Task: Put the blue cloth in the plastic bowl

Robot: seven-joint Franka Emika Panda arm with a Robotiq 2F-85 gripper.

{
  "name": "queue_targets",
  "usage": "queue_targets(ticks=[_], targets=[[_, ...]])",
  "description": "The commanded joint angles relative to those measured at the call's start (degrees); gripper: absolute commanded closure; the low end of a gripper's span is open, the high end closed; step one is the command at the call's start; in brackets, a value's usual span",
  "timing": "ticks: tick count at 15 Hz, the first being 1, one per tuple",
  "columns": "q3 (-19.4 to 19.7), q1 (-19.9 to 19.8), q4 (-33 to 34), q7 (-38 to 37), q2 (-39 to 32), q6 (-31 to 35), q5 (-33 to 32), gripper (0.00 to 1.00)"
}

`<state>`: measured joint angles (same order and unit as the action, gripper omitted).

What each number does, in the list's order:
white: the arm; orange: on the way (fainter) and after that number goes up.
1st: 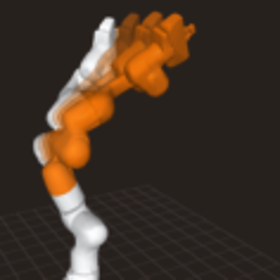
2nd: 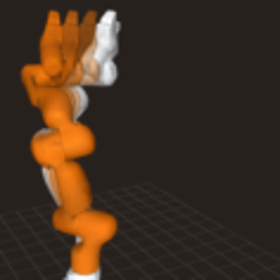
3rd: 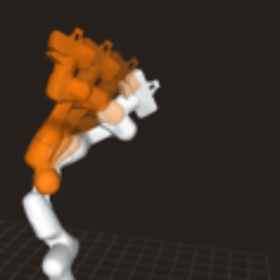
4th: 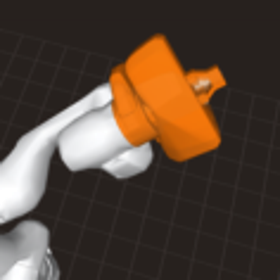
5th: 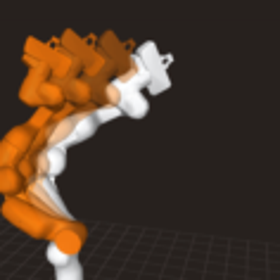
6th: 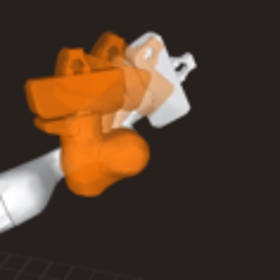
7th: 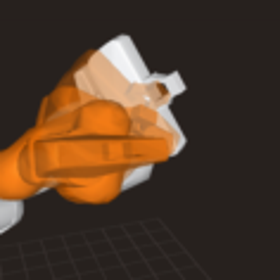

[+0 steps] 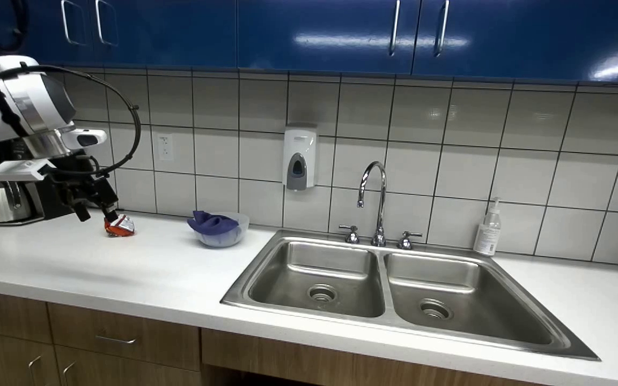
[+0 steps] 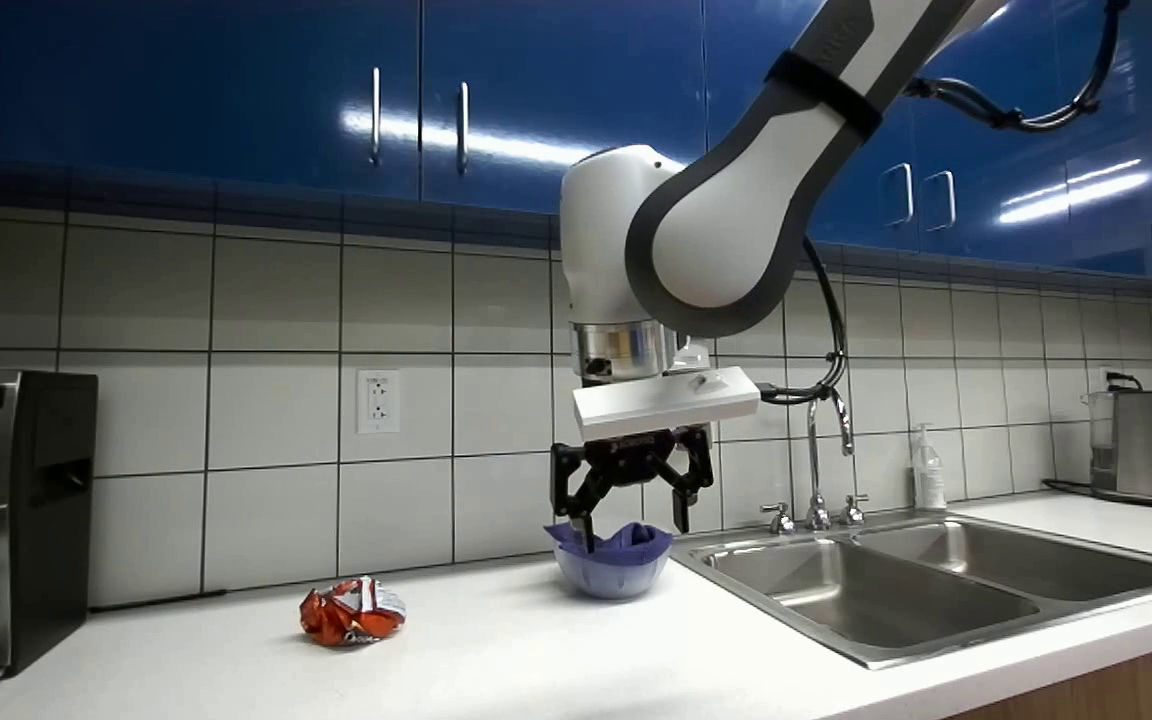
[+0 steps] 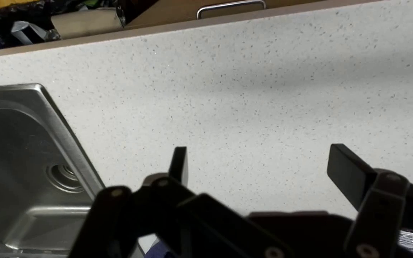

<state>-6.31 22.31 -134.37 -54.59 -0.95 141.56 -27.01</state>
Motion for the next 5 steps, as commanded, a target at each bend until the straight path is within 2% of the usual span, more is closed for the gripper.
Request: queue_targets(ticks=[1, 5], targets=[[-3.3, -3.2, -0.4, 0.2, 0.5, -0.1, 1.1, 0.00], [-4.0, -3.8, -0.5, 0.2, 0.3, -0.1, 1.3, 0.00]])
